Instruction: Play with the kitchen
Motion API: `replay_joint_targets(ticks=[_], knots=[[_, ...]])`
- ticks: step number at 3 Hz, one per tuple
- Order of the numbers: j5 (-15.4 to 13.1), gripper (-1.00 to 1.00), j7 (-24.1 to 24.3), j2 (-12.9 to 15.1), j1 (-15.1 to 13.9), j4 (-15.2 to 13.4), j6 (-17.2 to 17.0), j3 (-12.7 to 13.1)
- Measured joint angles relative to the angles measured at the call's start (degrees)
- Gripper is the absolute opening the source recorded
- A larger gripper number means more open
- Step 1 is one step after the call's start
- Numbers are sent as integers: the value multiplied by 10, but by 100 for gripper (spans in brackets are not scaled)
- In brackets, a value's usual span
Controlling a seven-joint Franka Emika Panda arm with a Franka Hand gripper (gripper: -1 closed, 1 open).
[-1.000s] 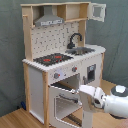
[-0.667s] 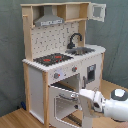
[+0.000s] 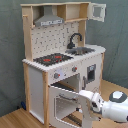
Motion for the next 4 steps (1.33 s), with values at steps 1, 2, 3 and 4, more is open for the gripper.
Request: replay_joint_targets(ticks=[1,2,3,4], knots=[[1,100,25,0,21,-46,-1,13],[6,100,53,2,44,-78,-27,35],[30,100,56,5,49,-128,-35,53],[45,100,56,6,62,-186,-35,58]])
